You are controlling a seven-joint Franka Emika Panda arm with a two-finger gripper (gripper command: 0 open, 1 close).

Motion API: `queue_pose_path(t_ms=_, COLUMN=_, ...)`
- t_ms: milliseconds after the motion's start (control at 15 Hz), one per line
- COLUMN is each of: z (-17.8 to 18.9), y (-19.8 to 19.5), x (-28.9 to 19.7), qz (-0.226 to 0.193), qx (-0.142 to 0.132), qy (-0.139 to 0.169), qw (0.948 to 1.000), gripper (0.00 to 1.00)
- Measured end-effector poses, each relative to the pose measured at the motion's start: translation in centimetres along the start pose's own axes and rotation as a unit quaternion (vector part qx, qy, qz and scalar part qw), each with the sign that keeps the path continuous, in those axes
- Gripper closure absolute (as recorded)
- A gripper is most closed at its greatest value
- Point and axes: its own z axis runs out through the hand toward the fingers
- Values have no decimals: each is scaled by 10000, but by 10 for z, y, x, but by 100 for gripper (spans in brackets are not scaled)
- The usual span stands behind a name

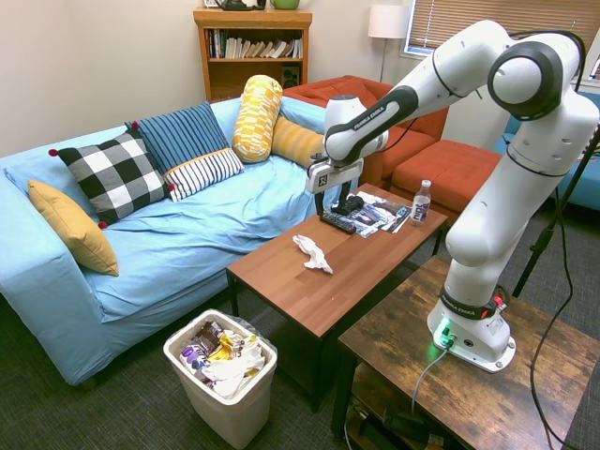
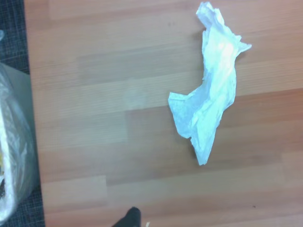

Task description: Throw the tissue in the trash bin

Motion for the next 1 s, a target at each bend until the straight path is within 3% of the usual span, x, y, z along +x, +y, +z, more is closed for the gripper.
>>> queue_pose_path(t_ms=533, z=127, y=-43, x=82, qz=530, qx=-339, qy=-332, qw=9975, gripper=0)
queue_pose_path(t_ms=1000, z=206, y=-74, x=107, qz=573, qx=-620, qy=-422, qw=9955, gripper=0)
